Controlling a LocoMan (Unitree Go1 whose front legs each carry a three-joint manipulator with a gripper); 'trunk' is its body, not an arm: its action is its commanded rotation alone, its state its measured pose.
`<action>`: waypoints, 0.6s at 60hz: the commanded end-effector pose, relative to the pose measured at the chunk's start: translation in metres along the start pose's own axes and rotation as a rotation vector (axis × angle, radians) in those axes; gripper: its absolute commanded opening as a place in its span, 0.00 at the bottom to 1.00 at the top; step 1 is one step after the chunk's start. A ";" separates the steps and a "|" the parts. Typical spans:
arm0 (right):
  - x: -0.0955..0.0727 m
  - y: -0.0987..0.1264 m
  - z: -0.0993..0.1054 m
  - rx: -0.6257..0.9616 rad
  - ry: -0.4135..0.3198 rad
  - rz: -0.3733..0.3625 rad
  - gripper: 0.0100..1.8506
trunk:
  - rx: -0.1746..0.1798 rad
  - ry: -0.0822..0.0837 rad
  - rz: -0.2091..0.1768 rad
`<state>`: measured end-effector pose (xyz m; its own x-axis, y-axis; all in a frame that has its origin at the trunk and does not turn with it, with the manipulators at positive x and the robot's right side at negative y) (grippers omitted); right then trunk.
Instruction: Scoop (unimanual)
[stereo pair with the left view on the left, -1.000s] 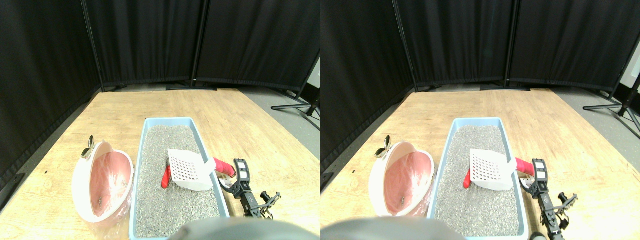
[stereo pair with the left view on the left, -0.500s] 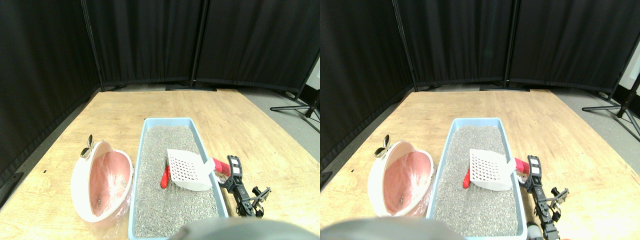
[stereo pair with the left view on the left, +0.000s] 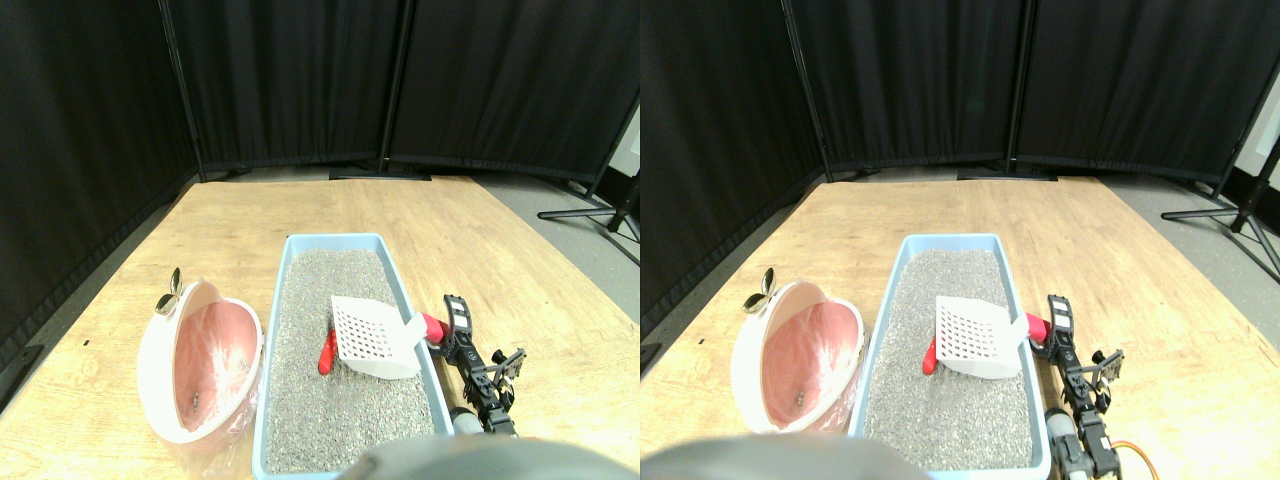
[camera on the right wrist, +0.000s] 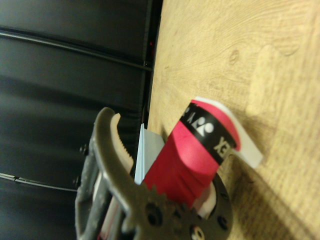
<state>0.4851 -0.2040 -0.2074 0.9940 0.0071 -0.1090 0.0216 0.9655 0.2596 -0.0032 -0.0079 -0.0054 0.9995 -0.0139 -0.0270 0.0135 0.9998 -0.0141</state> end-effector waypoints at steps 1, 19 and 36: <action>0.006 0.006 0.008 0.019 -0.045 0.019 0.44 | -0.035 0.019 0.021; 0.011 0.007 -0.001 0.022 -0.009 0.021 0.46 | -0.038 0.023 0.031; 0.015 0.009 -0.004 0.024 0.008 0.025 0.41 | -0.045 0.027 0.051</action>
<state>0.4944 -0.1975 -0.2149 0.9889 0.0325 -0.1449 0.0083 0.9622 0.2723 -0.0052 -0.0085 -0.0057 0.9995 0.0037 -0.0324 -0.0046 0.9996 -0.0291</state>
